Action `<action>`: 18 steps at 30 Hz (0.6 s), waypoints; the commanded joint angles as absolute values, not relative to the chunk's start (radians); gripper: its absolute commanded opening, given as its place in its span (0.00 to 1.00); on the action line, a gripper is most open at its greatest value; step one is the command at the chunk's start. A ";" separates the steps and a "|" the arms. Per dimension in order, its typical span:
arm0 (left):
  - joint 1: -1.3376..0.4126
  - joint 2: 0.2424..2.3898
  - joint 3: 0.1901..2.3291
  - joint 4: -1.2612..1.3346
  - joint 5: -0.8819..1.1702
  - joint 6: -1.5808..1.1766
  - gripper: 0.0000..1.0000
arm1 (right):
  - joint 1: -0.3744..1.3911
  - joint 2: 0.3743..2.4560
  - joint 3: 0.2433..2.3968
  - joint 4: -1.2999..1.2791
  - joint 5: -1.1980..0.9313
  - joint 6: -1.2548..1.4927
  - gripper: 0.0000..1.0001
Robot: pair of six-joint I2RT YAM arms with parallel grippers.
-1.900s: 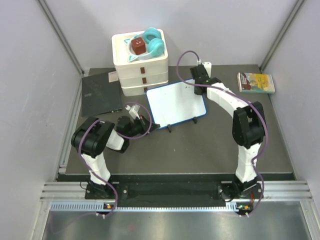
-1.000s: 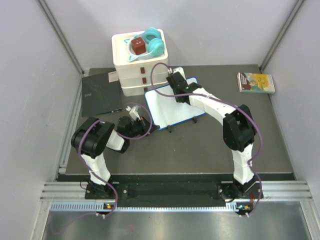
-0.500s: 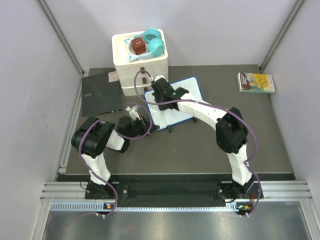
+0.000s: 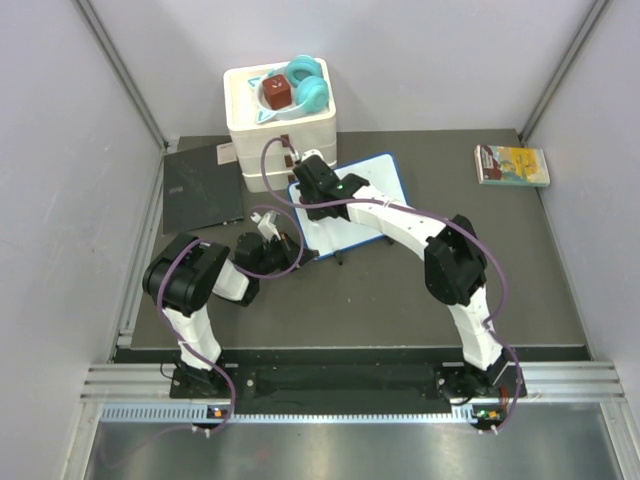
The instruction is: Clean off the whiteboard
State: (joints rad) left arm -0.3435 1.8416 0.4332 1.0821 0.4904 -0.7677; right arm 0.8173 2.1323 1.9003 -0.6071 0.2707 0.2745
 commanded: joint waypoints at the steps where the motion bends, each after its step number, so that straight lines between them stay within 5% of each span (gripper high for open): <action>1: -0.350 1.873 0.399 0.851 0.351 -0.663 0.00 | 0.752 2.163 1.881 -0.493 0.356 0.322 0.00; 18: -0.364 1.867 0.399 0.842 0.334 -0.655 0.00 | 0.543 2.118 1.781 -0.494 0.348 0.362 0.00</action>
State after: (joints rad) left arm -0.3584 1.8370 0.4358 1.0813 0.4755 -0.7650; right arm 0.6361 2.0750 1.8507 -0.5461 0.2066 0.3695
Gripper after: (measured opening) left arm 0.070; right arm 0.057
